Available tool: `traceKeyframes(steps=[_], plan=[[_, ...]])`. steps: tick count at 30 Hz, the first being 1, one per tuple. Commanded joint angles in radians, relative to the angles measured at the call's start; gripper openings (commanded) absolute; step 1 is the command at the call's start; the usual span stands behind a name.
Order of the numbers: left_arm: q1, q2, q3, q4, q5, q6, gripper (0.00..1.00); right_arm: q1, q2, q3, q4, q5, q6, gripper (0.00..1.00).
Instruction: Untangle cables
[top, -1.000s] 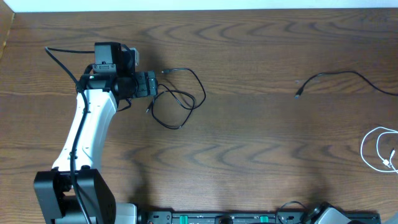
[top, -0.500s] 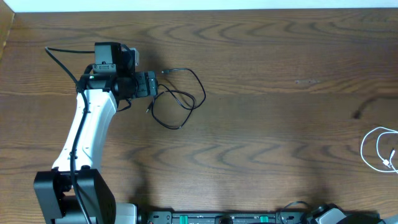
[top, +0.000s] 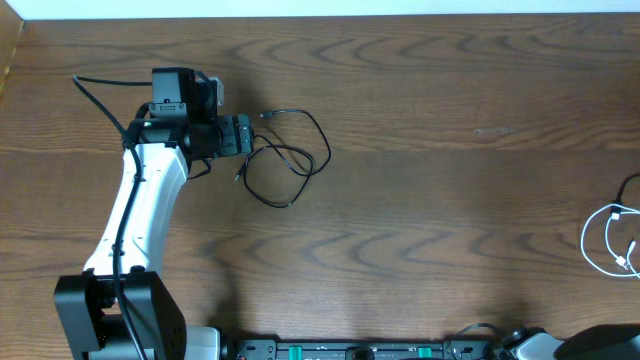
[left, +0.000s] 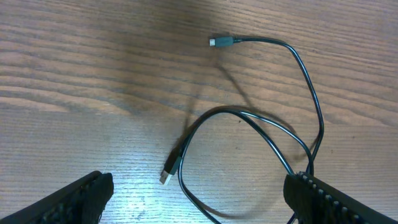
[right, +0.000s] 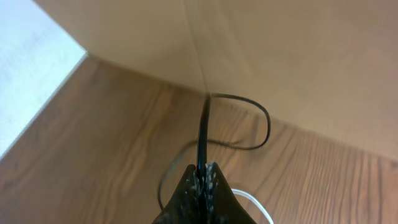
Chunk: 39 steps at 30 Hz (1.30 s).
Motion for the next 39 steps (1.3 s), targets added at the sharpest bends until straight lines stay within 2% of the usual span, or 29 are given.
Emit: traceKeyframes(steps=[1,3,5,9,11,13,19,24,28,31,39], plan=[[0.004,-0.001,0.013,-0.006,-0.010,0.013,0.93,-0.001,0.023,0.008,-0.022,-0.056,0.010,0.01],[0.004,-0.001,0.013,-0.006,-0.010,0.013,0.93,-0.001,0.031,0.008,-0.037,-0.076,0.010,0.01],[0.004,-0.001,0.013,-0.006,-0.010,0.013,0.93,-0.001,0.032,0.008,-0.051,-0.088,0.010,0.08],[0.004,-0.001,0.013,-0.006,-0.010,0.013,0.93,-0.002,0.031,0.008,-0.089,-0.089,0.010,0.45],[0.004,-0.001,0.013,-0.006,-0.010,0.013,0.93,-0.001,0.031,0.008,-0.105,-0.098,0.010,0.56],[0.004,-0.001,0.013,-0.006,-0.010,0.013,0.93,-0.001,0.031,0.008,-0.117,-0.124,0.010,0.63],[0.005,-0.001,0.013,-0.006,-0.010,0.013,0.93,0.005,0.014,0.008,-0.140,-0.246,-0.041,0.74],[0.005,-0.001,0.013,-0.005,-0.011,0.013,0.93,0.060,-0.071,0.008,-0.161,-0.336,-0.097,0.81],[0.005,-0.001,0.013,-0.006,-0.010,0.013,0.93,0.142,-0.146,0.008,-0.158,-0.411,-0.134,0.93],[0.005,-0.001,0.013,-0.005,-0.011,0.013,0.93,0.241,-0.187,0.008,-0.170,-0.411,-0.134,0.99],[0.005,-0.001,0.013,-0.006,-0.078,0.012,0.93,0.587,-0.177,0.003,-0.214,-0.417,-0.164,0.99]])
